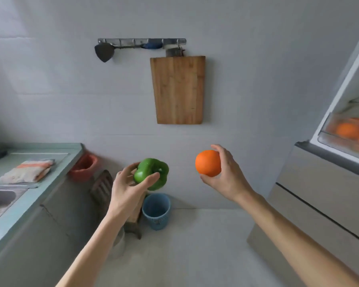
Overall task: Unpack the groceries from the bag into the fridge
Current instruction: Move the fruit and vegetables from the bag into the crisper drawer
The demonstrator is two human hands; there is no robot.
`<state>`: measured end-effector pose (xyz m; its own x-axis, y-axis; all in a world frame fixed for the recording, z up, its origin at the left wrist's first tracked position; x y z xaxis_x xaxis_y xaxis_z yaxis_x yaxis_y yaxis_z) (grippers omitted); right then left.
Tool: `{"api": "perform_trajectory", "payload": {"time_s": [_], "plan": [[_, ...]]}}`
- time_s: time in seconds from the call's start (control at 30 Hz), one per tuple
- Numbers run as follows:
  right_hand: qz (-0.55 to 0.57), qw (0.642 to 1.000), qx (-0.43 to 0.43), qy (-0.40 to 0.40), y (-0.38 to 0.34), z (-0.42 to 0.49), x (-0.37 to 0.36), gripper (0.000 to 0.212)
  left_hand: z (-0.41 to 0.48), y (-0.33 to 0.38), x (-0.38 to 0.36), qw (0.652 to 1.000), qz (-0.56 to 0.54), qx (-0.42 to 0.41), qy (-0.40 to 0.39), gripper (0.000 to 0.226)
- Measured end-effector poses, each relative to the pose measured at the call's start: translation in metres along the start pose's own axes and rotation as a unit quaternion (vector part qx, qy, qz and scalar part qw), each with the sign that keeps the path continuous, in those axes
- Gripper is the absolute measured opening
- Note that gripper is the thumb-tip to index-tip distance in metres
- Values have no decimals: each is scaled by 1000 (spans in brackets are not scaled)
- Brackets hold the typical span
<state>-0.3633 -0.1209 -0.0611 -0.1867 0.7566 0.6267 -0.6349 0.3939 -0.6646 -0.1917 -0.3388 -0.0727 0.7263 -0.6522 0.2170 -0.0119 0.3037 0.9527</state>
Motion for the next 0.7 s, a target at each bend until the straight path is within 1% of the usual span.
{"api": "perform_trajectory", "payload": {"time_s": [0.07, 0.1, 0.23, 0.37, 0.53, 0.6, 0.7], "plan": [[-20, 999, -22, 15, 18, 9, 12, 89, 19, 1, -29, 999, -14, 0, -34, 55], [-30, 999, -32, 22, 27, 14, 19, 87, 28, 2, -44, 999, -20, -2, -51, 57], [-46, 995, -67, 58, 72, 27, 48, 80, 63, 5, -105, 992, -59, 1, -112, 74], [-51, 988, -102, 104, 126, 35, 86, 79, 92, 11, -185, 981, -61, -9, -182, 85], [-49, 972, -156, 170, 199, 45, 156, 74, 121, 41, -302, 964, -76, -55, -247, 74], [-49, 964, -174, 193, 223, 47, 189, 73, 129, 58, -348, 957, -87, -69, -269, 76], [-56, 951, -190, 236, 252, 51, 244, 73, 133, 84, -419, 937, -84, -113, -319, 80]]}}
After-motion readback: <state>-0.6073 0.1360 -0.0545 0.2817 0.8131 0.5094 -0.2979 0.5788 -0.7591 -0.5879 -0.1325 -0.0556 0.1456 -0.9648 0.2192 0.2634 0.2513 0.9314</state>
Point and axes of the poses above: each hand's wrist, its own z-axis towards the middle knuckle, its own x-axis out of the back of the hand, y = z × x, the point moved 2 cm from there along z, towards the middle knuckle, and after that the axes turned 1 degree about z, right-handed, at the moved point
